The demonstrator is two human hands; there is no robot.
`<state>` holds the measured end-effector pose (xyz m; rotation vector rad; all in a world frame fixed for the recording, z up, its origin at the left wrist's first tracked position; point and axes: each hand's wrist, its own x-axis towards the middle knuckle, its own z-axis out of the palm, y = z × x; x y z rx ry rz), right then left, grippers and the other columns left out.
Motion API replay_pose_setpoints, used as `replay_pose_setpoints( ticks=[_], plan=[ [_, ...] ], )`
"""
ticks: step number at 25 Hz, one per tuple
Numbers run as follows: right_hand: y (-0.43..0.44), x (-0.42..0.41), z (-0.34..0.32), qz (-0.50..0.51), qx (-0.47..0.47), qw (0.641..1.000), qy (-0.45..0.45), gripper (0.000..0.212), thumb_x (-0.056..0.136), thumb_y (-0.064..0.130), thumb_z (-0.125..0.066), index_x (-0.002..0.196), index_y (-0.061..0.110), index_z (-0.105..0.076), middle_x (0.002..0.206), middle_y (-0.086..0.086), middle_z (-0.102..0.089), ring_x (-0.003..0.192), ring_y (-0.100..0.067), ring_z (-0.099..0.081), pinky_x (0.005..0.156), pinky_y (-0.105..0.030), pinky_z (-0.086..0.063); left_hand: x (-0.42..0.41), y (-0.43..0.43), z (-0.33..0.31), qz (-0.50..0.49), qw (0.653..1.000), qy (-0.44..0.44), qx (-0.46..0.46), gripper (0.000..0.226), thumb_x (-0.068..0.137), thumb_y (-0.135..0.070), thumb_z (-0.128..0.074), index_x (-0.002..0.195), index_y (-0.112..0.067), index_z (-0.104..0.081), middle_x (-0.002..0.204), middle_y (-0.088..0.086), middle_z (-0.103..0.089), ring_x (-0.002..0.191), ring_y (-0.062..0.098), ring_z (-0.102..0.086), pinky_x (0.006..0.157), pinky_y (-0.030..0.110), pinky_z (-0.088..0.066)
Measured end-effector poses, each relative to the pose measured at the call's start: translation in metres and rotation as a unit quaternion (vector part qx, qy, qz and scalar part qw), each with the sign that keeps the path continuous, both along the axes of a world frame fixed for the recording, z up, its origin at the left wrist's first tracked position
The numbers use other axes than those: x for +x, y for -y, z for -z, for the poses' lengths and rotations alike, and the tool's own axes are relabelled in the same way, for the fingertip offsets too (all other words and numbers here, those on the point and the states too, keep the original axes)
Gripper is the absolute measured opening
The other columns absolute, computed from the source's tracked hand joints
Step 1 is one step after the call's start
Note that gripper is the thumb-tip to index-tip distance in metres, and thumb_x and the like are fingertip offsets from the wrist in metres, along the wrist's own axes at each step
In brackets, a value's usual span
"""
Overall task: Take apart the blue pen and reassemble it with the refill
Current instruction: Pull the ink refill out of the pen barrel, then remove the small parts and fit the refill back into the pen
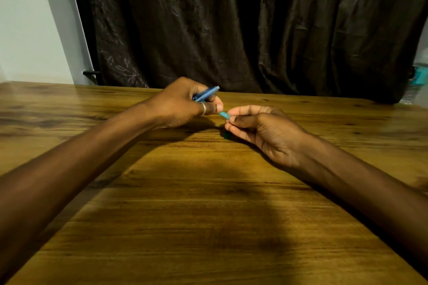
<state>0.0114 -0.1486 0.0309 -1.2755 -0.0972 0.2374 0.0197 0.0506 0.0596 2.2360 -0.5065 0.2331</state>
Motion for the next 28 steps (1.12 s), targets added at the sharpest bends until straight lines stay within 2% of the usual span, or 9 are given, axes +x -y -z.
replay_pose_setpoints(
  ticks=[3,6,9,14,16,18,21,24,28],
  plan=[
    [0.0,0.0,0.001,0.008,-0.03,0.999,0.016,0.018,0.087,-0.013,-0.061,0.095,0.0,-0.072,0.087,-0.014,-0.076,0.075,-0.016,-0.075,0.065,-0.021,-0.06,0.001,0.0,0.001,0.001,1.0,0.003,-0.002,0.011,0.089,-0.014,-0.074,0.098,-0.015,-0.079,0.096,-0.008,-0.078,0.083,-0.009,-0.068,0.076,0.003,-0.049],
    [0.0,0.0,0.001,0.019,-0.053,0.998,0.027,0.017,0.089,-0.01,-0.061,0.094,0.002,-0.071,0.088,-0.015,-0.073,0.073,-0.015,-0.072,0.066,-0.021,-0.061,0.0,0.0,0.001,-0.004,1.0,-0.011,0.018,0.01,0.088,-0.018,-0.076,0.097,-0.021,-0.079,0.094,-0.012,-0.076,0.084,-0.013,-0.067,0.071,0.0,-0.046],
    [0.0,-0.001,0.0,0.027,-0.078,0.996,0.036,0.015,0.089,-0.009,-0.061,0.097,0.001,-0.07,0.091,-0.017,-0.072,0.073,-0.015,-0.073,0.064,-0.02,-0.061,-0.001,0.0,0.001,-0.006,0.998,-0.035,0.059,0.013,0.088,-0.026,-0.076,0.101,-0.025,-0.079,0.099,-0.011,-0.077,0.094,-0.005,-0.068,0.073,0.003,-0.048],
    [0.0,-0.001,0.001,0.037,-0.113,0.991,0.056,0.015,0.09,-0.006,-0.062,0.099,0.003,-0.071,0.093,-0.018,-0.075,0.074,-0.015,-0.074,0.065,-0.021,-0.061,-0.005,0.002,0.002,0.011,0.994,-0.067,0.092,0.013,0.089,-0.027,-0.075,0.1,-0.021,-0.079,0.102,0.005,-0.079,0.093,0.015,-0.072,0.081,0.028,-0.055],
    [0.001,0.0,0.001,0.046,-0.121,0.989,0.065,0.014,0.09,-0.004,-0.063,0.098,0.005,-0.071,0.087,-0.016,-0.075,0.072,-0.015,-0.074,0.063,-0.022,-0.061,-0.007,0.002,0.002,0.014,0.992,-0.08,0.092,0.009,0.089,-0.03,-0.075,0.095,-0.024,-0.079,0.098,0.004,-0.079,0.083,0.01,-0.067,0.073,0.026,-0.051],
    [0.001,0.001,0.0,0.067,-0.136,0.986,0.075,0.014,0.09,-0.002,-0.062,0.097,0.007,-0.07,0.078,-0.013,-0.074,0.066,-0.015,-0.071,0.059,-0.025,-0.059,-0.007,0.001,0.001,0.005,0.99,-0.094,0.105,0.009,0.089,-0.034,-0.073,0.093,-0.028,-0.078,0.095,-0.001,-0.078,0.086,0.01,-0.067,0.076,0.028,-0.05],
    [0.004,0.004,-0.003,0.111,-0.195,0.969,0.105,0.013,0.09,0.002,-0.061,0.094,0.012,-0.069,0.064,-0.005,-0.072,0.057,-0.016,-0.063,0.049,-0.026,-0.049,-0.007,-0.004,-0.002,-0.01,0.983,-0.113,0.142,0.015,0.09,-0.042,-0.07,0.091,-0.029,-0.075,0.093,-0.003,-0.074,0.088,0.016,-0.065,0.078,0.037,-0.049],
    [0.013,0.008,-0.009,0.152,-0.264,0.938,0.166,0.012,0.091,0.005,-0.06,0.089,0.015,-0.068,0.071,-0.002,-0.071,0.069,-0.02,-0.066,0.049,-0.023,-0.05,-0.007,-0.007,-0.003,-0.014,0.977,-0.135,0.165,0.02,0.091,-0.045,-0.068,0.092,-0.025,-0.074,0.092,0.0,-0.071,0.087,0.018,-0.063,0.07,0.036,-0.047],
    [0.023,0.016,-0.01,0.204,-0.301,0.911,0.194,0.011,0.09,0.011,-0.062,0.09,0.02,-0.068,0.081,-0.001,-0.073,0.081,-0.016,-0.073,0.06,-0.028,-0.055,-0.01,-0.004,-0.001,-0.014,0.973,-0.152,0.172,0.024,0.092,-0.041,-0.067,0.098,-0.02,-0.076,0.103,0.012,-0.074,0.099,0.03,-0.066,0.088,0.052,-0.052]
  ],
)
